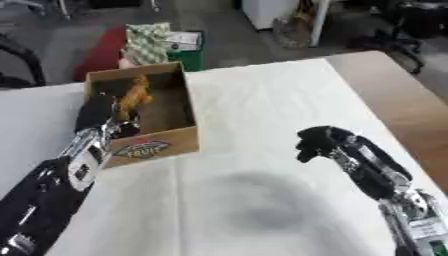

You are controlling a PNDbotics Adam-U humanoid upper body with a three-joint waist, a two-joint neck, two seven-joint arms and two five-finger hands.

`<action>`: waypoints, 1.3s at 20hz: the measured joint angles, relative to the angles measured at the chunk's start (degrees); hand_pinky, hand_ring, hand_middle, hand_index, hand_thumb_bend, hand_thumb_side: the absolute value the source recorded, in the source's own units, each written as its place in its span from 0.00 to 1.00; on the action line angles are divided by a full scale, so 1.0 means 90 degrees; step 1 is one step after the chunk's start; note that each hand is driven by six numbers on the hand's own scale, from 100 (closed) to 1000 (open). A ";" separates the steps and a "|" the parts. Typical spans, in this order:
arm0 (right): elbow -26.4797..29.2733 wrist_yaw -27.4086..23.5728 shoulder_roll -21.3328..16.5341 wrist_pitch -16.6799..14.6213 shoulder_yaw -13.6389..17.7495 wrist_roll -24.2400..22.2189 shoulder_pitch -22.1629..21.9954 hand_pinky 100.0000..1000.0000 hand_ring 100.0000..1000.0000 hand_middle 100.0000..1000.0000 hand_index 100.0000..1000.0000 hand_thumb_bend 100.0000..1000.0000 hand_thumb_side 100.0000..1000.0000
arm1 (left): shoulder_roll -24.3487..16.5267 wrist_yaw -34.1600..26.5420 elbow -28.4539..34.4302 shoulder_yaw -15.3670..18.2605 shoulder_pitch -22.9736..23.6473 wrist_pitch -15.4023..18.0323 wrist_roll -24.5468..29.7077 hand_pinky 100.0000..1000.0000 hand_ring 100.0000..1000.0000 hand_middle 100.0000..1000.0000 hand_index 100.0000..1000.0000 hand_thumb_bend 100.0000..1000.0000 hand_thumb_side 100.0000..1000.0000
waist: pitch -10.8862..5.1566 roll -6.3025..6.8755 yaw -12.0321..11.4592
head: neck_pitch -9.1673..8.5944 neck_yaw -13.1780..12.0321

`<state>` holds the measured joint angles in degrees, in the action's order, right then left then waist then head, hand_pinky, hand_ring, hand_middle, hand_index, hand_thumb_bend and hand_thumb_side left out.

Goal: Pick up objects on the table and place them in the box.

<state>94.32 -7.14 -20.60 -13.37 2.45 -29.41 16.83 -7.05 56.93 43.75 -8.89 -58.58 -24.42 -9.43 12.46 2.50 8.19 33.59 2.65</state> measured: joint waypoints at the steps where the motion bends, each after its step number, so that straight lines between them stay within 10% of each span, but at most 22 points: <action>1: 0.0000 0.0000 0.0011 0.0004 0.0000 -0.0004 0.0000 0.59 0.57 0.58 0.77 0.00 0.77 | 0.0000 0.0073 0.0004 -0.0025 0.0005 -0.0005 0.0003 0.82 0.91 0.88 0.89 0.40 0.57 | 0.0000 0.0000 -0.0006 | -0.0001 0.0000; 6: 0.0000 0.0000 0.0016 0.0007 0.0003 -0.0007 -0.0004 0.59 0.57 0.58 0.77 0.00 0.77 | -0.0044 0.0748 0.0196 -0.0148 0.0018 -0.0031 0.0206 0.83 0.91 0.90 0.93 0.79 0.66 | 0.0000 0.0000 -0.0042 | -0.0002 0.0010; 10: 0.0000 0.0000 0.0017 0.0008 0.0023 -0.0004 -0.0028 0.59 0.57 0.58 0.77 0.00 0.77 | -0.0214 0.1216 0.0581 -0.0176 0.0069 -0.0024 0.0502 0.83 0.91 0.89 0.93 0.83 0.67 | -0.0001 0.0000 -0.0103 | -0.0002 0.0056; 17: 0.0000 0.0000 0.0017 0.0016 0.0081 0.0030 -0.0084 0.59 0.57 0.58 0.77 0.00 0.78 | -0.0859 0.0545 0.2145 -0.0169 0.0299 -0.0072 0.0822 0.80 0.89 0.85 0.91 0.57 0.56 | -0.0009 -0.0001 -0.0284 | 0.0001 0.0181; 20: 0.0000 0.0000 0.0017 0.0014 0.0091 0.0042 -0.0088 0.59 0.57 0.58 0.77 0.00 0.77 | -0.1207 -0.0290 0.3078 -0.0125 0.0534 -0.0135 0.0774 0.77 0.87 0.82 0.89 0.46 0.54 | -0.0014 -0.0021 -0.0375 | 0.0004 0.0218; 22: 0.0000 0.0000 0.0017 0.0008 0.0117 0.0055 -0.0094 0.59 0.57 0.58 0.77 0.00 0.77 | -0.1444 -0.0956 0.3727 -0.0072 0.0757 -0.0180 0.0674 0.75 0.86 0.79 0.87 0.21 0.60 | -0.0018 -0.0041 -0.0437 | 0.0009 0.0230; 26: 0.0000 0.0000 0.0017 0.0019 0.0145 0.0083 -0.0142 0.59 0.57 0.58 0.77 0.00 0.77 | -0.1828 -0.2465 0.4982 0.0078 0.1427 -0.0250 0.0242 0.72 0.84 0.77 0.85 0.15 0.62 | -0.0054 -0.0084 -0.0585 | 0.0042 0.0250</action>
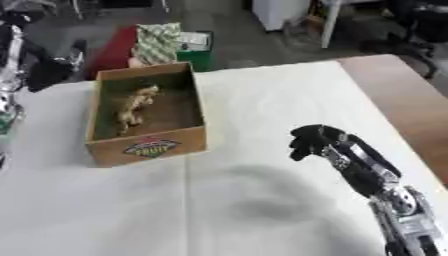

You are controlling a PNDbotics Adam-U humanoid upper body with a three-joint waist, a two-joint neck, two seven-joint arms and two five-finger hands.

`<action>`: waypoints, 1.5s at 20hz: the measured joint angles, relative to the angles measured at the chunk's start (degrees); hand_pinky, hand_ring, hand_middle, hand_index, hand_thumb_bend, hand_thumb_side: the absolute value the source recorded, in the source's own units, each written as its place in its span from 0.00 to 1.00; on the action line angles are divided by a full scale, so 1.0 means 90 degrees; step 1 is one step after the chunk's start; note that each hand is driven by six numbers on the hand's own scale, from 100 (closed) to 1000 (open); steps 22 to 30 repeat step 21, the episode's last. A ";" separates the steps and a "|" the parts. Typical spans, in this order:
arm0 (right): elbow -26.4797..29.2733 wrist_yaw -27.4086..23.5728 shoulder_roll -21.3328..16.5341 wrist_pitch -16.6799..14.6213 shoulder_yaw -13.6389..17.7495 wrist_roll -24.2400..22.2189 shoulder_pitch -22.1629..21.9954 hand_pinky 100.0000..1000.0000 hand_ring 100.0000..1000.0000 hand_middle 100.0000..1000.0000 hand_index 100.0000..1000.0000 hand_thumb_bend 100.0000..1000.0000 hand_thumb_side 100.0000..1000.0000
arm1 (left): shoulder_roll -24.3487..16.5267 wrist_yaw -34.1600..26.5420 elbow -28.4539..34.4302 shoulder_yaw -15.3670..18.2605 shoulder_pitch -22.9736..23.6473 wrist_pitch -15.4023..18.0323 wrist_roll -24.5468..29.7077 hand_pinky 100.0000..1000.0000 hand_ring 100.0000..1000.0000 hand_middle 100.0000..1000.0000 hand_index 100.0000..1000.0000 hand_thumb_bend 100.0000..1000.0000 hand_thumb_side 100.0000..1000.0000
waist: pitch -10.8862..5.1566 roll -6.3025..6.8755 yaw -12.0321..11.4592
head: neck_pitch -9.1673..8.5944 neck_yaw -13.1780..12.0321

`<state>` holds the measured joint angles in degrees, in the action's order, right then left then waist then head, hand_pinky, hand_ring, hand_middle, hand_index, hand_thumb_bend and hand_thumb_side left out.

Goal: Pick up objects on the table and place them in the box.

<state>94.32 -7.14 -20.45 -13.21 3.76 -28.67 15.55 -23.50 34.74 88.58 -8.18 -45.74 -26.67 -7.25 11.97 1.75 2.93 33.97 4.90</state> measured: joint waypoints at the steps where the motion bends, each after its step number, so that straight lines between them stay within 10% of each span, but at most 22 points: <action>1: 0.0000 0.0000 0.0000 -0.0001 0.0010 0.0005 -0.0004 0.59 0.57 0.58 0.77 0.00 0.77 | -0.0065 -0.0377 0.0274 0.0035 0.0194 -0.0007 -0.0136 0.71 0.83 0.76 0.85 0.08 0.65 | -0.0009 -0.0011 -0.0042 | 0.0025 0.0001; 15: 0.0001 -0.0005 0.0058 0.0070 0.0035 0.0050 -0.0117 0.58 0.57 0.58 0.77 0.00 0.78 | 0.0149 -0.3490 0.2274 0.0321 0.2891 0.0714 -0.1609 0.67 0.80 0.71 0.81 0.00 0.87 | -0.0118 -0.0012 -0.0377 | 0.0647 -0.0100; 30: 0.0001 -0.0005 0.0058 0.0087 0.0053 0.0066 -0.0143 0.58 0.57 0.58 0.77 0.00 0.78 | 0.0241 -0.3630 0.2357 0.0342 0.3071 0.0809 -0.1705 0.67 0.79 0.71 0.80 0.00 0.89 | -0.0118 -0.0011 -0.0378 | 0.0760 -0.0140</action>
